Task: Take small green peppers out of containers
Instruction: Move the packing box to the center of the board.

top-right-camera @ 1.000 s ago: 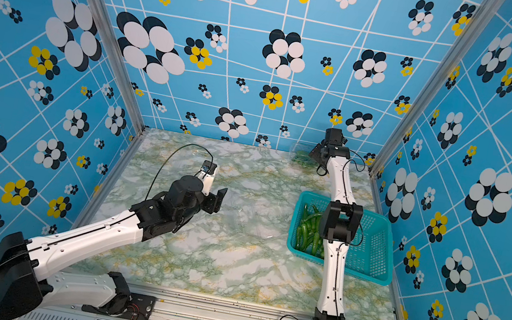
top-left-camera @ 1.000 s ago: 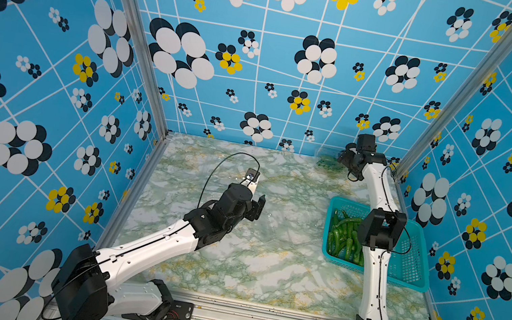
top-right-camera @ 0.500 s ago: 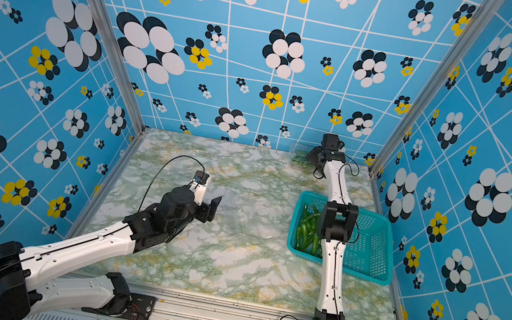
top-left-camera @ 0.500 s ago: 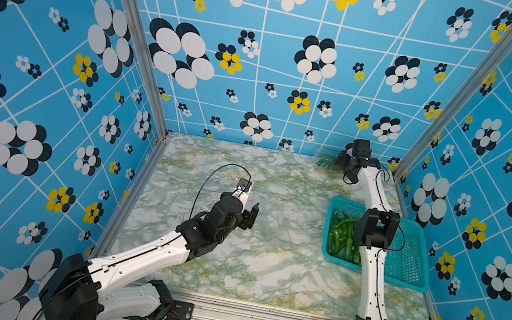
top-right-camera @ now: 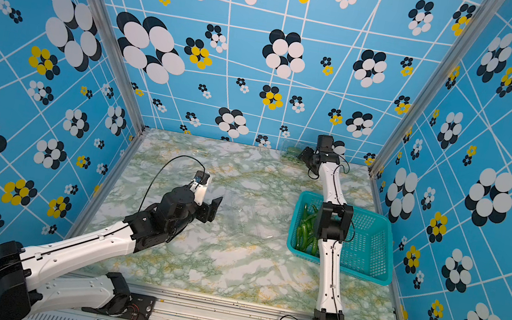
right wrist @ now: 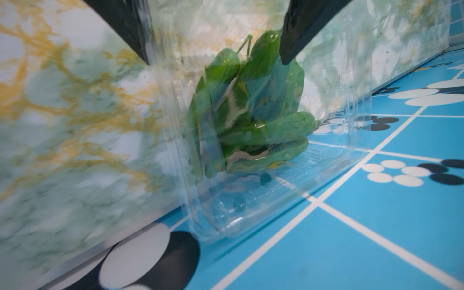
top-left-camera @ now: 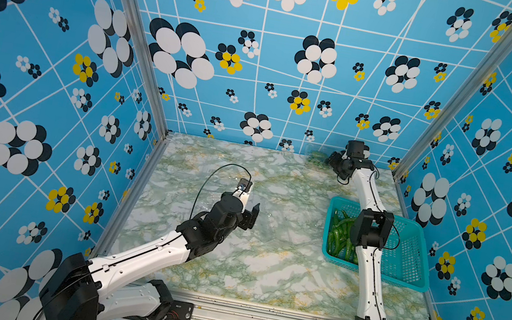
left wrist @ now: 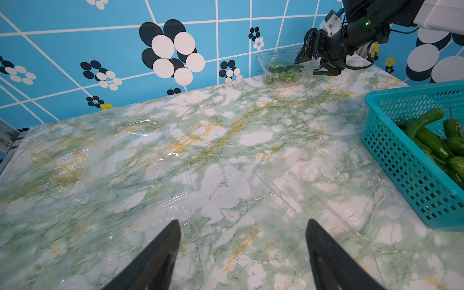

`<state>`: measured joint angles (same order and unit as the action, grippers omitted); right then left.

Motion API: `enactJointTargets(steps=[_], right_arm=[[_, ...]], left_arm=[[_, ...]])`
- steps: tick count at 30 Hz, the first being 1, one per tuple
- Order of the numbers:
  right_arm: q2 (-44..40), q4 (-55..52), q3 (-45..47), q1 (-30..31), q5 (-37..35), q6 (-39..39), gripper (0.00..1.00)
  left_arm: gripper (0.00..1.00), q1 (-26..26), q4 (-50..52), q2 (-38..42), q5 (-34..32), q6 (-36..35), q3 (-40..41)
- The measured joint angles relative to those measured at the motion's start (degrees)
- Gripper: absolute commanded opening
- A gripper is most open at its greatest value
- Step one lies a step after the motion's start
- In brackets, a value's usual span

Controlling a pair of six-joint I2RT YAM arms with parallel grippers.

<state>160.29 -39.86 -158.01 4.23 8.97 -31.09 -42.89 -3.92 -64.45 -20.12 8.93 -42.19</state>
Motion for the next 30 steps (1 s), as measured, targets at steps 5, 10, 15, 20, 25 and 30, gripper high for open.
enactJointTargets(steps=[5,10,15,20,25,30], right_arm=[[-4.2,-0.2,6.7,3.7,3.1,2.7,0.67],[-9.0,-2.4,14.3,8.5,7.2,3.3,0.67],[-12.8,-4.0,20.3,12.0,9.9,3.7,0.68],[-19.1,-4.7,31.0,14.4,11.1,4.7,0.73],[-22.2,-5.0,34.3,15.2,11.5,5.9,0.78],[-22.2,-6.3,30.2,15.1,11.5,6.7,0.83]], left_arm=[[0.81,0.0,-0.5,0.0,0.0,0.3,0.0],[0.82,0.0,-0.9,-0.3,0.0,0.5,0.0],[0.83,0.1,-0.8,-1.2,-0.1,0.9,0.0],[0.84,0.8,-0.9,-1.9,0.0,1.2,0.0],[0.83,2.4,-0.8,-3.8,0.7,2.5,0.0],[0.83,2.8,-0.8,-4.8,1.3,2.6,0.0]])
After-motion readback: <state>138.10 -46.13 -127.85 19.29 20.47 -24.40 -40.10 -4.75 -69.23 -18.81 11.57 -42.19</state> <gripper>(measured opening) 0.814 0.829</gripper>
